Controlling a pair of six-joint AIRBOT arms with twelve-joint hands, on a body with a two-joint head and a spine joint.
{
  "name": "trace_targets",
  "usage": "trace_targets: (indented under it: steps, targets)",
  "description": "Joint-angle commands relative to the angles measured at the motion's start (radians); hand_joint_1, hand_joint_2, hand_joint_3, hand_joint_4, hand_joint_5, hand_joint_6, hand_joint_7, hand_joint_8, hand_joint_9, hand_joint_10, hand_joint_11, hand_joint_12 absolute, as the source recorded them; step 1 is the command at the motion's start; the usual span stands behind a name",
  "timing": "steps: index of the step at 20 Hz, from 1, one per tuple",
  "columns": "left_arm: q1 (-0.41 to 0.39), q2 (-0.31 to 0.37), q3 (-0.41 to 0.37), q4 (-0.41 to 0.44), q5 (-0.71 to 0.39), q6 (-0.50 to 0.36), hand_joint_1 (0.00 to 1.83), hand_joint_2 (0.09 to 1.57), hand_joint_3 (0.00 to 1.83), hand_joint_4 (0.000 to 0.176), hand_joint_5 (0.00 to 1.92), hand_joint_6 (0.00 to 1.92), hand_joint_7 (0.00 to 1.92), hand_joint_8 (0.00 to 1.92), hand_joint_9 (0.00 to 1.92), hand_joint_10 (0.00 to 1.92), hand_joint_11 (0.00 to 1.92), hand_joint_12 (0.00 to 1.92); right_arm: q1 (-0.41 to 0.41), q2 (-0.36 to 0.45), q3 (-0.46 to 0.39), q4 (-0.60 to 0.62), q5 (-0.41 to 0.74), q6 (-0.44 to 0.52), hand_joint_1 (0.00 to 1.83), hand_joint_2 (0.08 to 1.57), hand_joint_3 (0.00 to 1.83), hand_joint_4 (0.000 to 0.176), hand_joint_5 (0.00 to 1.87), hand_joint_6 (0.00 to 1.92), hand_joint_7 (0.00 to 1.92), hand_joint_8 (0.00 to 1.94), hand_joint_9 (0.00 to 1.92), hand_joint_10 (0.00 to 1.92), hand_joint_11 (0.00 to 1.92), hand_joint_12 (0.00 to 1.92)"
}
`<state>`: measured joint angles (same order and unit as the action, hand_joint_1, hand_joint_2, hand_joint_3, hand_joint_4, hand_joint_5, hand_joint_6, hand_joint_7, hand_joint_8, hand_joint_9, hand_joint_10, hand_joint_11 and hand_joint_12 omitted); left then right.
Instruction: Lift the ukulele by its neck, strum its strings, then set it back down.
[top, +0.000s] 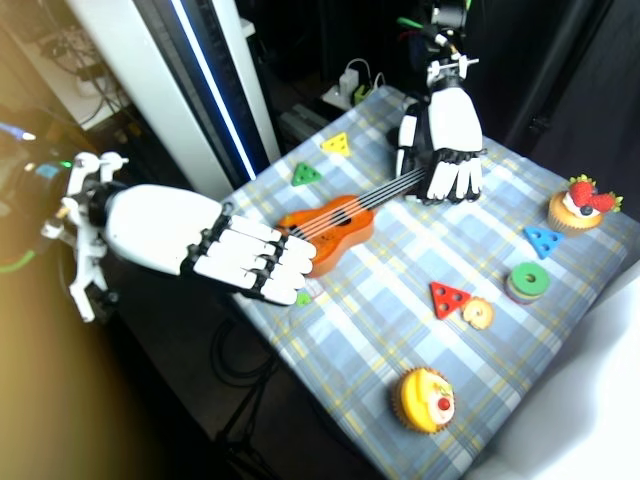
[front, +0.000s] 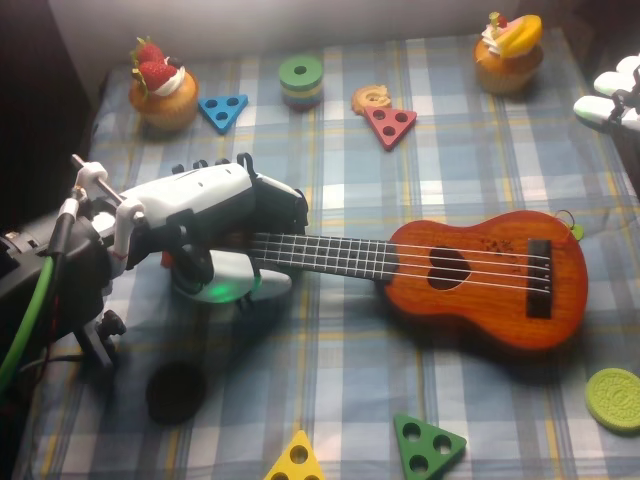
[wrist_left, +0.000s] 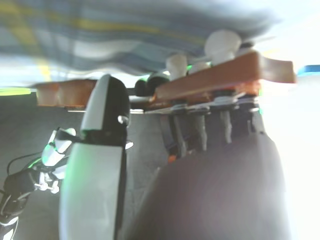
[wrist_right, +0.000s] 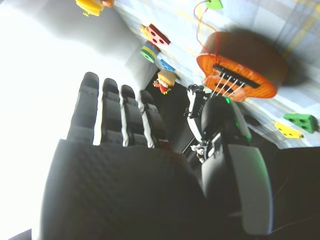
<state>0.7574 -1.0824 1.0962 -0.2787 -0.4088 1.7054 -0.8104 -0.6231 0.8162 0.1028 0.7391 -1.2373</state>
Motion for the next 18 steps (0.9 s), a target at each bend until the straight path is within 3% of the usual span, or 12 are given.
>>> trace_targets:
  steps: [1,3,4,5,7,9,10,11,12,13,18]
  targets:
    - [-0.017,0.004,-0.001,0.005,-0.094,-0.003,1.14,1.29,0.0,0.0,0.66,1.39,0.7,1.65,0.65,1.92,0.59,1.92,0.013,0.01,0.005,0.009,0.128,-0.007,0.32,1.33,0.0,0.0,0.0,0.0,0.0,0.0,0.0,0.0,0.0,0.37]
    - [-0.024,0.019,-0.012,0.015,-0.1,-0.003,1.15,1.29,0.0,0.0,0.64,1.41,0.71,1.68,0.88,1.92,0.95,1.92,0.013,0.013,0.003,0.009,0.137,-0.007,0.44,1.32,0.0,0.0,0.0,0.0,0.0,0.0,0.0,0.0,0.0,0.46]
    - [-0.028,0.025,-0.017,0.015,-0.105,-0.003,1.1,1.27,0.0,0.0,0.7,1.44,0.8,1.87,0.98,1.92,1.09,1.92,0.013,0.017,0.001,0.009,0.142,-0.007,0.45,1.32,0.0,0.0,0.0,0.0,0.0,0.0,0.0,0.0,0.0,0.56]
    - [-0.031,0.032,-0.022,0.02,-0.112,-0.003,1.3,1.18,0.0,0.0,0.73,1.83,0.95,1.91,1.16,1.92,1.29,1.92,0.013,0.02,-0.002,0.009,0.15,-0.007,0.44,1.32,0.0,0.0,0.0,0.0,0.0,0.0,0.0,0.0,0.0,0.57]
    - [-0.036,0.042,-0.031,0.025,-0.123,-0.003,1.41,1.16,0.0,0.0,0.82,1.92,1.06,1.92,1.33,1.92,1.43,1.92,0.013,0.031,-0.009,0.009,0.172,-0.007,0.45,1.31,0.0,0.008,0.0,0.0,0.0,0.0,0.0,0.0,0.0,0.42]
    - [-0.043,0.048,-0.034,0.03,-0.126,-0.003,1.46,1.15,0.0,0.0,0.84,1.92,1.09,1.92,1.37,1.92,1.47,1.92,0.013,0.043,-0.018,0.009,0.199,-0.007,0.51,1.32,0.0,0.0,0.0,0.0,0.0,0.0,0.0,0.0,0.0,0.27]
    - [-0.047,0.053,-0.036,0.031,-0.13,-0.004,1.44,1.15,0.0,0.0,0.84,1.92,1.1,1.92,1.38,1.92,1.49,1.92,0.012,0.053,-0.027,0.006,0.223,-0.007,0.55,1.34,0.0,0.0,0.0,0.0,0.0,0.0,0.0,0.0,0.0,0.05]
    - [-0.049,0.056,-0.037,0.031,-0.131,-0.004,1.43,1.15,0.0,0.0,0.86,1.92,1.11,1.92,1.38,1.92,1.48,1.92,0.012,0.056,-0.03,0.002,0.231,-0.007,0.52,1.35,0.0,0.0,0.0,0.0,0.0,0.0,0.0,0.0,0.01,0.02]
    - [-0.052,0.06,-0.039,0.031,-0.131,-0.004,1.42,1.17,0.0,0.0,0.85,1.92,1.11,1.92,1.37,1.92,1.46,1.92,0.012,0.059,-0.033,-0.002,0.24,-0.007,0.48,1.35,0.0,0.0,0.0,0.0,0.0,0.0,0.0,0.0,0.03,0.02]
    - [-0.054,0.062,-0.038,0.031,-0.13,-0.004,1.44,1.15,0.0,0.0,0.86,1.92,1.13,1.92,1.37,1.92,1.44,1.92,0.012,0.061,-0.035,-0.005,0.248,-0.007,0.48,1.34,0.01,0.0,0.0,0.0,0.0,0.0,0.0,0.0,0.0,0.17]
    - [-0.068,0.075,-0.039,0.043,-0.138,-0.027,1.37,1.18,0.0,0.0,0.88,1.92,1.17,1.92,1.35,1.92,1.42,1.92,0.013,0.063,-0.037,-0.008,0.262,-0.007,0.47,1.34,0.0,0.0,0.0,0.0,0.0,0.0,0.0,0.0,0.0,0.29]
